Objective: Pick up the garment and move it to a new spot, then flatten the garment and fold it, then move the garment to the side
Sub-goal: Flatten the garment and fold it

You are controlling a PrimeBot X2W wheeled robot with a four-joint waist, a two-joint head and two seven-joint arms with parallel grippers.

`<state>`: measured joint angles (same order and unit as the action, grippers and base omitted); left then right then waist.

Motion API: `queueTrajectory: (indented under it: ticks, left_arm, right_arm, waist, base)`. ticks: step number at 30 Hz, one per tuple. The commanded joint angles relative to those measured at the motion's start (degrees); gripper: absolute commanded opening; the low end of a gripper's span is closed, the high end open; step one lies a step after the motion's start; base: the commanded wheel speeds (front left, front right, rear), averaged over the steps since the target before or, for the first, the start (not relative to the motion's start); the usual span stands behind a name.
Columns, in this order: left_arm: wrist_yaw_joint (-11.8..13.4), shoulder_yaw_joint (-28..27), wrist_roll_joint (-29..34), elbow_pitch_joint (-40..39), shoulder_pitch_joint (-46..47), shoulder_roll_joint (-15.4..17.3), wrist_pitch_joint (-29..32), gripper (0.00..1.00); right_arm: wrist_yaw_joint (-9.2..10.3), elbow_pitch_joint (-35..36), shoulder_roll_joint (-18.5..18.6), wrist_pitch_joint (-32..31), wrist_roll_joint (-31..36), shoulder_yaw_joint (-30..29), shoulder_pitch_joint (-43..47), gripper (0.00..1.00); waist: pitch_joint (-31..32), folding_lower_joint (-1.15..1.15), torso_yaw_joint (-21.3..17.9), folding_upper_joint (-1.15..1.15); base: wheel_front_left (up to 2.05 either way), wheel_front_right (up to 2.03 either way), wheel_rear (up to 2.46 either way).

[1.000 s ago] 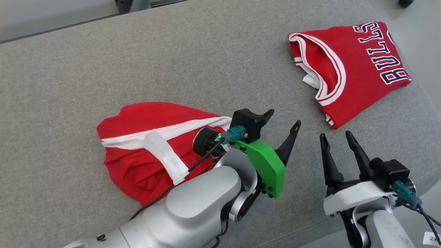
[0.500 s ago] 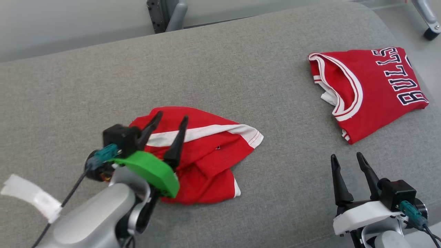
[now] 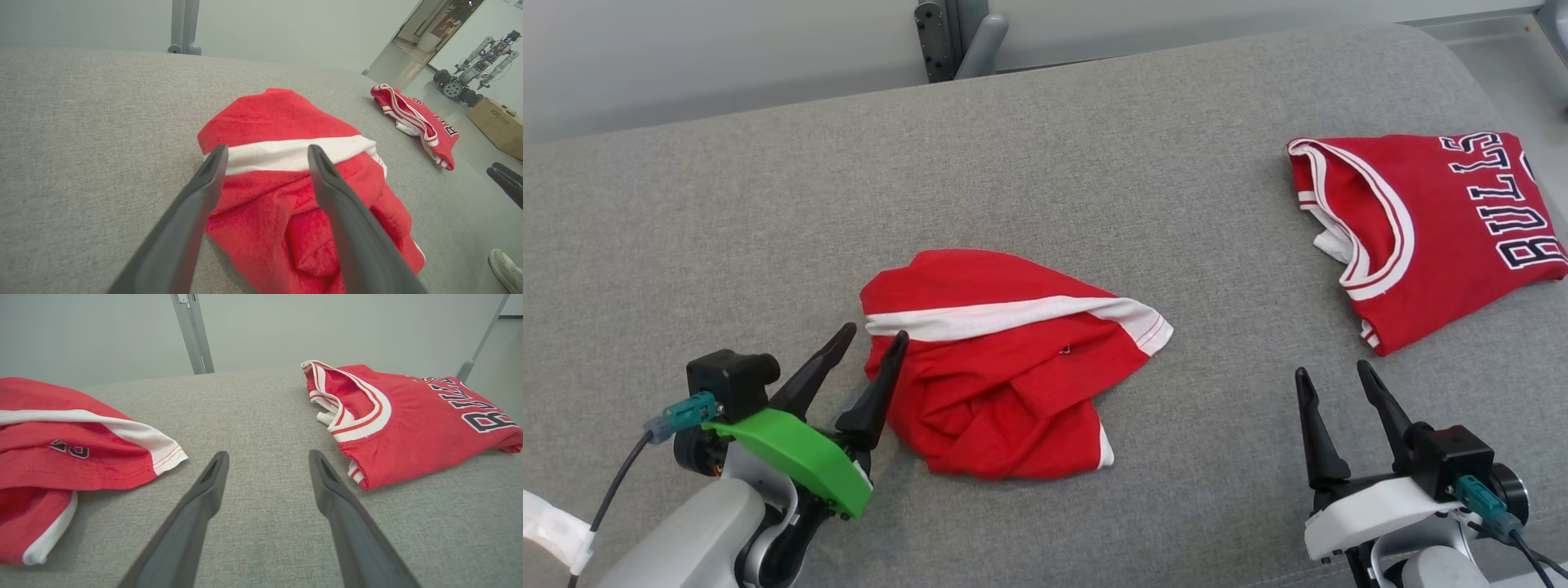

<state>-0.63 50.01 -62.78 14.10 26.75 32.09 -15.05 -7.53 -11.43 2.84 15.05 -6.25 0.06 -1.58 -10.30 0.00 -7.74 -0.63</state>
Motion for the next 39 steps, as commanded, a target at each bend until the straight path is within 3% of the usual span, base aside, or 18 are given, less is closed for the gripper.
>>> queueTrajectory:
  ticks: [1, 4, 13, 25, 26, 30, 39]
  left_arm:
    - [-1.66, -0.74, 2.00, 3.35, 0.61, -1.26, -0.12, 1.00]
    - [-3.72, -1.27, 4.41, 8.54, 2.15, -3.61, -0.12, 1.00]
    - [-6.50, -3.31, 6.44, 16.63, 4.00, -5.92, -0.12, 1.00]
    - [-6.92, 1.78, 3.50, 14.15, 6.33, -4.83, -0.11, 1.00]
    - [-6.91, 2.23, 3.35, 13.63, 6.55, -4.64, -0.12, 0.88]
    - [-6.92, 4.62, 2.30, 11.91, 7.35, -3.83, -0.12, 0.03]
    - [-6.93, 4.97, 1.26, 10.35, 8.90, -1.47, -0.07, 0.00]
  right_arm:
    - [0.09, -0.06, 0.14, 0.16, 0.45, 0.27, -0.63, 1.00]
    - [0.09, -0.01, 0.15, 0.16, 0.55, 0.68, -0.73, 1.00]
    - [0.09, 0.09, 0.14, 0.17, 0.27, 0.94, 0.18, 1.00]
    - [0.09, -0.43, 0.14, 0.17, -0.96, 1.43, -0.74, 1.00]
    - [0.09, -0.46, 0.14, 0.17, -0.95, 1.45, -0.75, 1.00]
    - [0.09, -0.50, 0.14, 0.17, -1.01, 1.43, -0.86, 1.00]
    - [0.09, -0.60, 0.14, 0.17, -1.49, 1.26, -0.27, 1.00]
  waist:
    - [-0.16, 0.00, -0.20, 0.63]
    - [-0.47, 0.00, -0.74, 0.63]
    - [-1.47, 0.00, -2.08, 0.63]
    - [-2.13, 0.00, -2.04, 0.63]
    - [-2.11, 0.00, -2.01, 0.63]
    - [-2.07, 0.00, -1.97, 0.63]
    - [-1.77, 0.00, -1.92, 0.63]
  base:
    - [0.00, 0.00, 0.00]
    - [0.00, 0.00, 0.00]
    - [0.00, 0.00, 0.00]
    - [0.00, 0.00, 0.00]
    - [0.00, 0.00, 0.00]
    - [0.00, 0.00, 0.00]
    - [0.00, 0.00, 0.00]
